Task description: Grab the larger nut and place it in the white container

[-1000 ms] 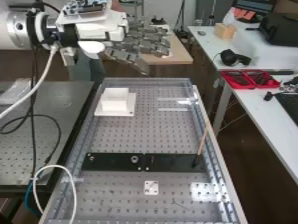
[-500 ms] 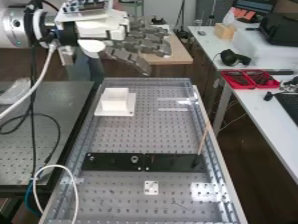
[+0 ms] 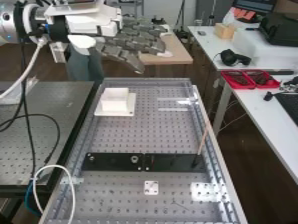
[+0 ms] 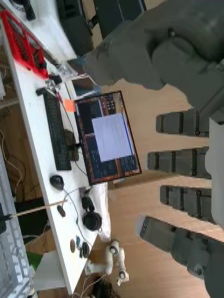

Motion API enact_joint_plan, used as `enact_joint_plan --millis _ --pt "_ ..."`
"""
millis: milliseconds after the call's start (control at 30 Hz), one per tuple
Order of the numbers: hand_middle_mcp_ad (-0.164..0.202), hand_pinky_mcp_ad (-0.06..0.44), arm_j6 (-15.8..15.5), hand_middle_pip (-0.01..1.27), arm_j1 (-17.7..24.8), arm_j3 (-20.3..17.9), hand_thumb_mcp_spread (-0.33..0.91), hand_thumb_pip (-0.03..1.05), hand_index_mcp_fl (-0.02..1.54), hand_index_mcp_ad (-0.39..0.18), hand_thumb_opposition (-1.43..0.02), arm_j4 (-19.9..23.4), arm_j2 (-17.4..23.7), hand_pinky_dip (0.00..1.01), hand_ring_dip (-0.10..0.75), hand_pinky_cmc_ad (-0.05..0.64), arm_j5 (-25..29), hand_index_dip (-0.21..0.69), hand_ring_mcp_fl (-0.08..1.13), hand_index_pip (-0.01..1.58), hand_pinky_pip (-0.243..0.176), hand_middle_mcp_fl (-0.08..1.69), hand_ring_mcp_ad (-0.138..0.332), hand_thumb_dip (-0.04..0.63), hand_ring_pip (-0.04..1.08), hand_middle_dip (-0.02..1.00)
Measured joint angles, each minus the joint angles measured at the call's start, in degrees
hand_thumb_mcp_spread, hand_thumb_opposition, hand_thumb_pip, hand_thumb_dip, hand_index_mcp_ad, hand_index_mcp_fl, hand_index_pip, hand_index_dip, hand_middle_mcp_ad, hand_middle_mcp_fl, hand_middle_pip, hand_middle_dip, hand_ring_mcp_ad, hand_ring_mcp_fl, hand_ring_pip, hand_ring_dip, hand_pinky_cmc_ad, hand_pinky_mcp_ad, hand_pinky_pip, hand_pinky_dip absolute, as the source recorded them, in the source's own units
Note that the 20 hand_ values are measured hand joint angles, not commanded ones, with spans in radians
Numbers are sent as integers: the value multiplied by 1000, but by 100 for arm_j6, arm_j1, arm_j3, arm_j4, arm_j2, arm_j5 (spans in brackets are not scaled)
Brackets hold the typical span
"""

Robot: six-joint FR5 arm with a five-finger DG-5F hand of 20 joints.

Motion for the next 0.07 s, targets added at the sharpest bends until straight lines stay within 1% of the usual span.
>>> enact_joint_plan --millis 67 --pt "72 291 -11 126 30 -13 180 733 56 -122 -803 -37 10 733 119 333 68 -105 -3 291 -105 131 145 220 105 251"
